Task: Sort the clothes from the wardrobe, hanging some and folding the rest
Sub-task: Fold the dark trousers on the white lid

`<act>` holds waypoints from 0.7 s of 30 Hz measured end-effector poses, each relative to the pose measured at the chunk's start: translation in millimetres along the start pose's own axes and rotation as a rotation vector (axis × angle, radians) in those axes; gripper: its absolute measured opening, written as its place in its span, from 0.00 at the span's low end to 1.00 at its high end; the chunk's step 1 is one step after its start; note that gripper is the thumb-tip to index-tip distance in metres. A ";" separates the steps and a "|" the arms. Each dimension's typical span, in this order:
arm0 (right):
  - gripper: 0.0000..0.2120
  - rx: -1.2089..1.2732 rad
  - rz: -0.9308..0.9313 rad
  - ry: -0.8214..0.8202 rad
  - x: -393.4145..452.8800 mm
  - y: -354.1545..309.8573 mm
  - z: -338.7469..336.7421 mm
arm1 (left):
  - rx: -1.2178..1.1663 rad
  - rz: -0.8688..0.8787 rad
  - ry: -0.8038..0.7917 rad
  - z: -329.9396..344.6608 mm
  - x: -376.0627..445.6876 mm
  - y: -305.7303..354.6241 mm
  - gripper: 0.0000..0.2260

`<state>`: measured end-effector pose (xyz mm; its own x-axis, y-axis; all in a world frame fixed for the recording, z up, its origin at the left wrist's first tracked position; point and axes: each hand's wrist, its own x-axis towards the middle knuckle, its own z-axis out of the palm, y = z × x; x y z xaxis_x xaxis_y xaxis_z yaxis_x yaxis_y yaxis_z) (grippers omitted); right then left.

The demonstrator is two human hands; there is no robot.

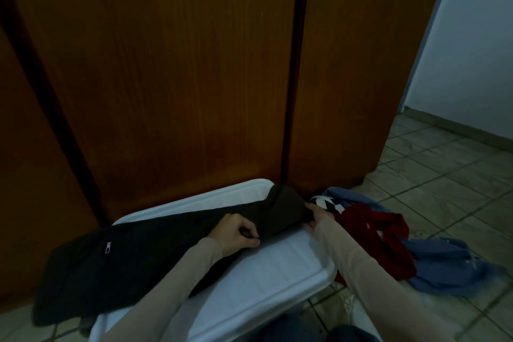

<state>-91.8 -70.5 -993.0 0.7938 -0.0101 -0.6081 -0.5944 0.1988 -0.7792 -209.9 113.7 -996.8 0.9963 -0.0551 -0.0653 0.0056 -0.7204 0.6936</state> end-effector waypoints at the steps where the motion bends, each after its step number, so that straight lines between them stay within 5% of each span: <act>1: 0.24 0.015 0.004 0.013 0.9 -0.2 -0.2 | -0.006 -0.012 -0.021 1.0 -0.3 -1.8 0.06; 5: 0.24 0.104 -0.018 0.010 29.4 -2.3 -4.7 | 0.025 -0.069 -0.052 4.7 1.8 -12.4 0.04; 11: 0.24 0.121 -0.109 0.023 9.0 -22.5 -6.4 | 0.086 -0.090 -0.141 14.0 2.3 -28.4 0.19; 16: 0.31 0.107 -0.234 -0.049 -1.6 -27.4 -0.9 | 0.077 -0.060 -0.259 19.4 8.5 -23.7 0.19; 19: 0.30 -0.205 -0.529 -0.036 -14.7 -27.6 5.6 | -0.036 -0.060 -0.283 22.0 10.7 -20.1 0.17; 21: 0.23 -0.637 -0.819 -0.021 -23.2 -27.3 13.8 | -0.352 -0.185 -0.225 21.2 8.8 -14.3 0.15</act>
<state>-92.3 -62.2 -955.5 0.9837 0.1098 0.1423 0.1755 -0.4159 -0.8923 -203.0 109.0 -1022.5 0.9329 -0.1241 -0.3381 0.2491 -0.4558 0.8545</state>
